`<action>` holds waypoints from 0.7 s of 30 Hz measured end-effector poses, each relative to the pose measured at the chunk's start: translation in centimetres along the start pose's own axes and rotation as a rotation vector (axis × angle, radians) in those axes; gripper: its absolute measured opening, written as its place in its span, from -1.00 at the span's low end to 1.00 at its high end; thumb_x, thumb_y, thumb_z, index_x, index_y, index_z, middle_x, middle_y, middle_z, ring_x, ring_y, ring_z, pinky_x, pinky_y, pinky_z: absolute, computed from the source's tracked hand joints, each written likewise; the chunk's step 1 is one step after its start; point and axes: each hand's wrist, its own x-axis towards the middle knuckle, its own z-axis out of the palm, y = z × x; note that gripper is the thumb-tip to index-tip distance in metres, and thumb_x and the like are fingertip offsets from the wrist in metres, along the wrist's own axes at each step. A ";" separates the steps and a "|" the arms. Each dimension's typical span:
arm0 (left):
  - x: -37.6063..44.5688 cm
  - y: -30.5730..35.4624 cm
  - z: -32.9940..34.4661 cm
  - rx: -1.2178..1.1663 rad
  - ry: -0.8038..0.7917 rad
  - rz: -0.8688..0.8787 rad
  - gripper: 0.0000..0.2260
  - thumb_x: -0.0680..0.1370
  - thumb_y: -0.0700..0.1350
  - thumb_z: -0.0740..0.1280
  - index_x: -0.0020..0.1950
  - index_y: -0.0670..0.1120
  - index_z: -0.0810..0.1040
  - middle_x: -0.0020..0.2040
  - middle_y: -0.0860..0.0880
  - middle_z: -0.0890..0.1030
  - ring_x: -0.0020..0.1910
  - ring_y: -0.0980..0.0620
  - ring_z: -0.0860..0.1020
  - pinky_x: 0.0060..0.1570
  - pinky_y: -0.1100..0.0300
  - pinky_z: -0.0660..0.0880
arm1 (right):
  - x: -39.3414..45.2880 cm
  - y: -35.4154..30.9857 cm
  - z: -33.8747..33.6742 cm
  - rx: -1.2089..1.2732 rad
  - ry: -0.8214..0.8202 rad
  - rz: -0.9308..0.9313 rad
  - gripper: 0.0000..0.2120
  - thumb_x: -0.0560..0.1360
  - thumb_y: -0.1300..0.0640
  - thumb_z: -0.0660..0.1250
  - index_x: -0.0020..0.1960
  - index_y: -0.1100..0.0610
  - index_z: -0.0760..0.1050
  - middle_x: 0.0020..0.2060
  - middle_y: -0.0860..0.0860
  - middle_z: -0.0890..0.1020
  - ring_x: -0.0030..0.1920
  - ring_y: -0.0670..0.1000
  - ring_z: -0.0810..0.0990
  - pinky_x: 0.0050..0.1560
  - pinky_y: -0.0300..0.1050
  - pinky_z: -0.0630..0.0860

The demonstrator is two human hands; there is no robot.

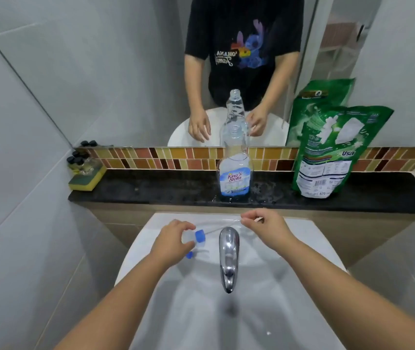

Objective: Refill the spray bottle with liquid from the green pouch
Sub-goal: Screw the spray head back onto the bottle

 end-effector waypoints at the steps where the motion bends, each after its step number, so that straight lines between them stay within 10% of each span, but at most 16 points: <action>1: 0.6 -0.5 0.7 0.049 -0.012 0.010 -0.63 0.48 0.00 0.44 0.27 0.14 0.50 0.26 0.08 0.48 0.19 0.04 0.46 0.14 0.18 0.44 | 0.5 -0.1 0.4 -0.056 -0.021 -0.011 -0.90 0.48 0.03 0.43 -0.01 -0.06 0.63 -0.11 -0.12 0.63 -0.14 -0.10 0.56 -0.25 -0.27 0.44; 11: 3.4 -3.1 4.1 0.070 -0.053 0.037 -0.49 0.45 0.05 0.45 0.37 0.05 0.44 0.29 0.06 0.41 0.18 0.01 0.46 0.17 0.17 0.43 | 2.7 2.2 2.2 -0.051 0.040 -0.006 -0.84 0.51 0.12 0.37 0.00 -0.13 0.61 -0.18 -0.07 0.60 -0.23 -0.07 0.53 -0.19 -0.21 0.50; 21: 4.8 -2.9 5.5 -0.127 -0.107 -0.151 -0.63 0.44 0.02 0.49 0.19 0.22 0.48 0.08 0.06 0.18 -0.21 0.21 0.47 -0.38 0.49 0.33 | 4.1 5.1 3.1 -0.303 0.085 -0.037 -0.73 0.50 0.13 0.37 0.14 -0.13 0.57 -0.01 -0.09 0.53 -0.22 -0.12 0.50 -0.18 -0.28 0.39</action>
